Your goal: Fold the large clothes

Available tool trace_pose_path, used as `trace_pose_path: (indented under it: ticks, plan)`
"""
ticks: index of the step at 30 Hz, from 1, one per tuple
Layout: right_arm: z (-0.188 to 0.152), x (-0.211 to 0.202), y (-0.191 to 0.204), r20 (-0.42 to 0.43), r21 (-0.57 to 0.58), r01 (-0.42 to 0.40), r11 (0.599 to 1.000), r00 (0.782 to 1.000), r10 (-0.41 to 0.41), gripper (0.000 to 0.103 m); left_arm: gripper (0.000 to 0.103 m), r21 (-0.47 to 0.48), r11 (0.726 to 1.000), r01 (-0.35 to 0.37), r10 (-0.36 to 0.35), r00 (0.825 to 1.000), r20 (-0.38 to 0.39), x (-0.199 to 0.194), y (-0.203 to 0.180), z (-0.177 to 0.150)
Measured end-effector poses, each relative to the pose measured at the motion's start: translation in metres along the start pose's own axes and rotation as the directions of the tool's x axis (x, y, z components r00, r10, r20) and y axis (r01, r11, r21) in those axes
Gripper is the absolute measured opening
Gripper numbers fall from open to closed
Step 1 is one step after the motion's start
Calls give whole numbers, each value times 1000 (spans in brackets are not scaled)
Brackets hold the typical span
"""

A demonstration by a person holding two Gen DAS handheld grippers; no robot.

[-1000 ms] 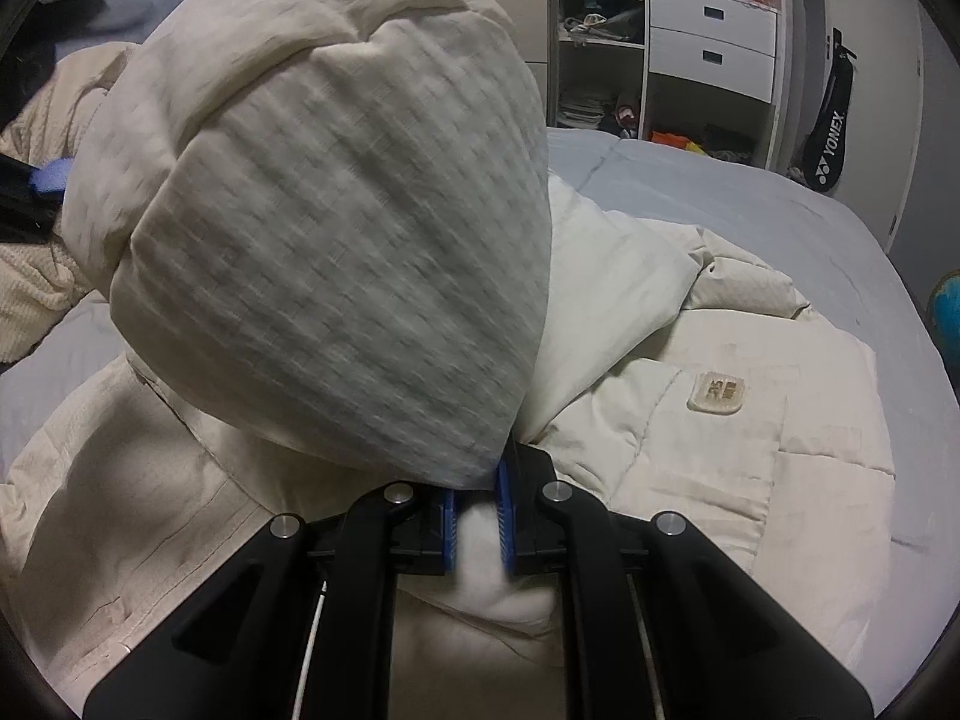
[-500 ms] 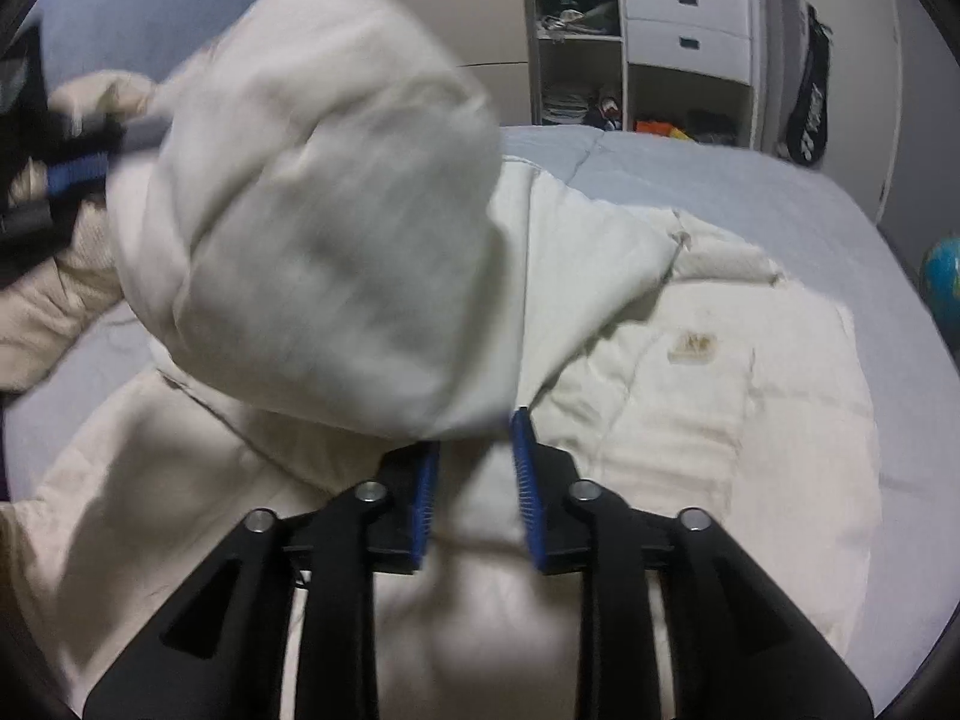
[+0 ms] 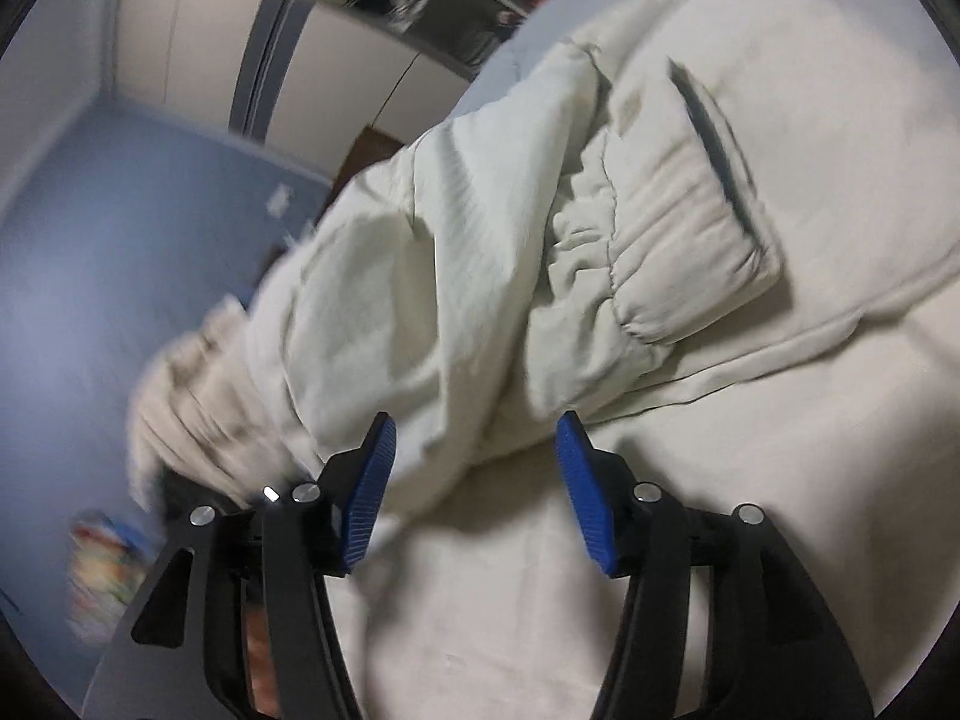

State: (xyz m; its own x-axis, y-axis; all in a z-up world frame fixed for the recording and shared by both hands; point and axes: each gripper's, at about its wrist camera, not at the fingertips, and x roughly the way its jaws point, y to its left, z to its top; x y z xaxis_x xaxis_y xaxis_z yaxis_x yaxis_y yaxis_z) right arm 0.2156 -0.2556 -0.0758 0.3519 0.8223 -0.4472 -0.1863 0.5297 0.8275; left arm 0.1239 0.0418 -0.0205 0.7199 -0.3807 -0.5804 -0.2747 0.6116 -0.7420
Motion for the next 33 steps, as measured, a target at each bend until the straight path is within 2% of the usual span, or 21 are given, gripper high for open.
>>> trace_pose_path:
  ticks: [1,6,7,8,11,16,20,24,29,33]
  plan:
    - [3,5,-2,1,49,-34,998,999,34,54,8,-4,1000,5,-5,1000,0,0,1,0]
    - [7,36,-5,-10,215,-108,971,994,113,54,8,-22,999,29,-28,1000,1,-3,6,3]
    - [7,41,-4,-9,240,-140,961,989,146,49,8,-24,999,29,-29,1000,2,-4,7,4]
    - [7,42,-2,0,245,-156,957,987,161,29,8,-27,999,30,-30,1000,3,-3,7,4]
    - [12,38,11,26,223,-191,956,981,190,11,8,-41,998,50,-50,999,8,-6,9,5]
    - [34,3,35,99,93,-252,963,965,243,8,9,-43,992,115,-116,993,-5,-1,-7,3]
    - [51,-21,34,152,4,-286,958,947,282,8,9,-1,992,127,-127,991,-38,14,-27,-5]
    - [40,-16,-11,147,88,-347,934,932,332,8,9,8,998,64,-63,993,-100,42,-17,-19]
    - [18,4,-63,115,212,-309,927,950,290,8,9,15,1000,-25,27,987,-159,64,10,-32]
    - [14,3,-66,120,193,-295,936,954,276,8,10,47,998,-45,52,985,-165,68,15,-36]
